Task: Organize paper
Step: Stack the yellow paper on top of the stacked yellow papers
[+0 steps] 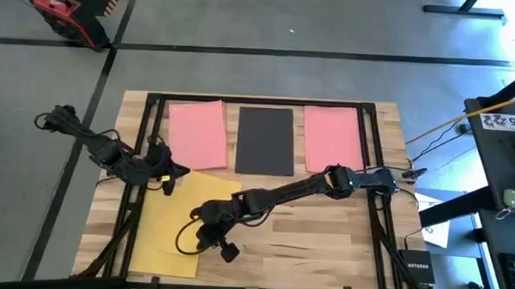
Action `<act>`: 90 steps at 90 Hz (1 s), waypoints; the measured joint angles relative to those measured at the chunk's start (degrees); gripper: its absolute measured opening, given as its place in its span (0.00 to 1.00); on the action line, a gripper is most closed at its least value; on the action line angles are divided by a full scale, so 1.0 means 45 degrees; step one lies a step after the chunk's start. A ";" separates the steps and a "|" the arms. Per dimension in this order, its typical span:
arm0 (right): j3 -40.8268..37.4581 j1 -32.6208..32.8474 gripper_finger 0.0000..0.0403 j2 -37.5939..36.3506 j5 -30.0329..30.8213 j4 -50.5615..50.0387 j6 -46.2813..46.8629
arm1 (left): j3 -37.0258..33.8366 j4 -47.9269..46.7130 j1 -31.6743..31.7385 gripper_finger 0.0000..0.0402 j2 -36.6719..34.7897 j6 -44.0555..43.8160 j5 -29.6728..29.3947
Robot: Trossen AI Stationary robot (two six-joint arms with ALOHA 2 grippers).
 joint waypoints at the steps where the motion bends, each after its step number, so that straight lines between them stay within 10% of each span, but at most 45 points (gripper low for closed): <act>1: 0.0000 0.0000 0.00 0.0000 -0.0027 -0.0004 0.0000 | 0.0000 0.0003 0.0000 0.00 0.0019 -0.0023 0.0000; 35: -0.0005 0.0005 0.06 0.0000 0.0083 -0.0388 0.1483 | 0.0000 -0.0026 -0.0005 0.00 0.1550 0.0759 0.2358; 90: -0.0005 0.0724 0.04 0.0000 0.1095 -0.1130 0.1533 | -0.0010 0.0389 0.1642 0.00 0.8655 -0.0422 0.1785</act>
